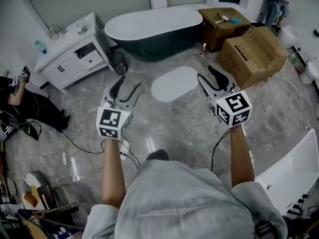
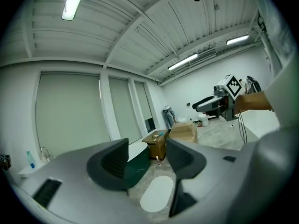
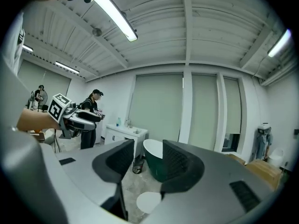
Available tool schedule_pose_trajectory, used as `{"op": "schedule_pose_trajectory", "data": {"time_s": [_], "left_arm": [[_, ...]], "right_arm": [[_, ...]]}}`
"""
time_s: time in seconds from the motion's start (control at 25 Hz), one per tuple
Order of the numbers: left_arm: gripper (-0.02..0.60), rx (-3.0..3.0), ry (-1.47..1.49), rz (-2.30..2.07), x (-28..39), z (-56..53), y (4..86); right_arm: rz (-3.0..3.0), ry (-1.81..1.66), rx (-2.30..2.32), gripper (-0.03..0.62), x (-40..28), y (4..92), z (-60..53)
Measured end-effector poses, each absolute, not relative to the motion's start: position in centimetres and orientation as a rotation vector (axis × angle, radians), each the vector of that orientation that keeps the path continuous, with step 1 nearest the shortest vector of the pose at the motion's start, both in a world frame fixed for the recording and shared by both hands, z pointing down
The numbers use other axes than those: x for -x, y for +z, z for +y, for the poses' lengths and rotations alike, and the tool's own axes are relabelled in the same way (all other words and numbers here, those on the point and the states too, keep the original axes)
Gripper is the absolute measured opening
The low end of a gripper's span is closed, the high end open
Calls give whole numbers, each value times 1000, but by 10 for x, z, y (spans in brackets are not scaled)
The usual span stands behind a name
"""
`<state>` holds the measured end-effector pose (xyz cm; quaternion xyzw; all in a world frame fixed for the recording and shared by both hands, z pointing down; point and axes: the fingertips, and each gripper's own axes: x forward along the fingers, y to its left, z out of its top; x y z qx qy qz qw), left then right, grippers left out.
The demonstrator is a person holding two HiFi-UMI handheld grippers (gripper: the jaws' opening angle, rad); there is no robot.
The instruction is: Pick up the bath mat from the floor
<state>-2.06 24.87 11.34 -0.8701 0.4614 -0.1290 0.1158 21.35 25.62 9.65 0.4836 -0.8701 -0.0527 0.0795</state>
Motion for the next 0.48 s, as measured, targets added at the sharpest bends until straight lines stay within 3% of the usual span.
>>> {"op": "schedule_pose_trajectory", "data": {"time_s": [0.48], "left_arm": [[237,2646,-394,1341,87,85,155]], "right_arm": [[-2531,-179,-1531,186,-167,117,102]]}}
